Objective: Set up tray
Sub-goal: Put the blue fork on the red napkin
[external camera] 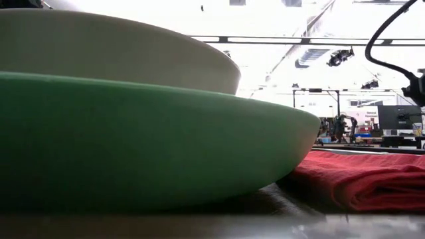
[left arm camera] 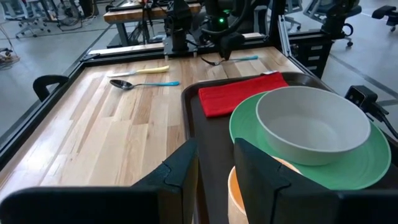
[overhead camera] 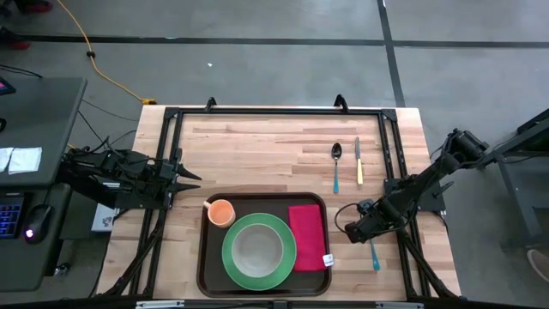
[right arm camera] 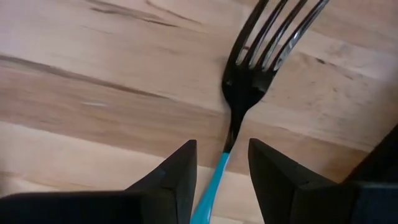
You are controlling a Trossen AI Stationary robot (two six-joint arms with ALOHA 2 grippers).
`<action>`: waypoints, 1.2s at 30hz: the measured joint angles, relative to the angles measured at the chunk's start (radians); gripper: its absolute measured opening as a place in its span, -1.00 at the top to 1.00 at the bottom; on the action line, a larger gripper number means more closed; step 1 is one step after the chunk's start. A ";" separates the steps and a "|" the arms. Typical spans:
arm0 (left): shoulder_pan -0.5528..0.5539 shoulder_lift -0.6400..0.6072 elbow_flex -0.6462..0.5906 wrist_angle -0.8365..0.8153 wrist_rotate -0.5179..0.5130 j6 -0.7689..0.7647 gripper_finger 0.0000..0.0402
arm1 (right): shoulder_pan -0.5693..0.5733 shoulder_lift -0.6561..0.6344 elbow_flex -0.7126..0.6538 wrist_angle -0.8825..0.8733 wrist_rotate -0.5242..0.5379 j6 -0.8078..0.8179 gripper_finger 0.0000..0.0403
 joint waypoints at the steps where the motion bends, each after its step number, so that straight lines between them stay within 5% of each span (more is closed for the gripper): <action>1: 0.000 0.000 0.000 0.000 0.000 -0.001 0.32 | 0.000 0.000 -0.009 0.013 0.001 0.000 0.39; 36: 0.000 0.000 0.000 -0.001 -0.026 -0.021 0.32 | -0.001 -0.001 -0.080 0.088 -0.015 0.004 0.39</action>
